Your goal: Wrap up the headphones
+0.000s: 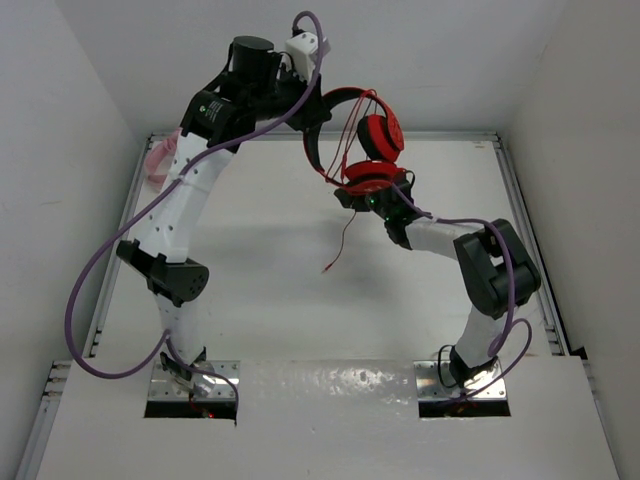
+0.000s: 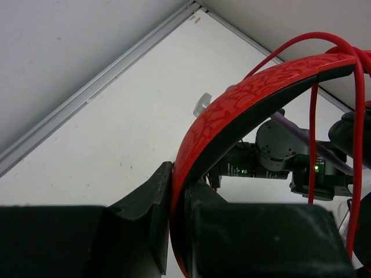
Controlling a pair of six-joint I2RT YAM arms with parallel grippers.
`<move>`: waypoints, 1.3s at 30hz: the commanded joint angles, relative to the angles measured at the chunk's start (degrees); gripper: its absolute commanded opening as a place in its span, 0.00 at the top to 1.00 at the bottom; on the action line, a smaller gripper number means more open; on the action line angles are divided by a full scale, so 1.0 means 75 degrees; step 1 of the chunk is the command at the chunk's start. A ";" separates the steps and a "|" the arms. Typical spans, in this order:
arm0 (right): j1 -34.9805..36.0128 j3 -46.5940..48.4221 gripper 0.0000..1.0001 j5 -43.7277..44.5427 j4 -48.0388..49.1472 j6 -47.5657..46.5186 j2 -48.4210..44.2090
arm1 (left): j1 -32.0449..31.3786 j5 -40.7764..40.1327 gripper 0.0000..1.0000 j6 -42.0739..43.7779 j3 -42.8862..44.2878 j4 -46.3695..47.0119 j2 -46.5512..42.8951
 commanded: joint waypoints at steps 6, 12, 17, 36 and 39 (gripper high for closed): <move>0.0068 -0.0370 0.60 0.0046 -0.0080 0.0144 -0.0389 | 0.0405 0.0061 1.00 -0.1022 0.0278 0.0939 -0.0428; 0.0197 -0.0629 0.84 0.0173 0.0306 0.0589 -0.0284 | 0.0571 0.0037 1.00 -0.1363 0.0312 0.1045 -0.0440; 0.0244 -0.0219 1.00 0.0162 -0.0512 0.0521 -0.0201 | 0.0885 -0.0127 1.00 -0.1853 0.0161 0.1161 -0.0487; 0.3760 0.1446 1.00 -0.0424 -0.3795 -0.2363 -0.0645 | 0.3395 -0.2914 1.00 -0.2703 -0.2698 0.3174 -0.0276; 0.3865 0.1457 1.00 -0.0377 -0.3912 -0.2374 -0.0845 | 0.3395 -0.3898 1.00 -0.1953 -0.2910 0.3691 -0.0159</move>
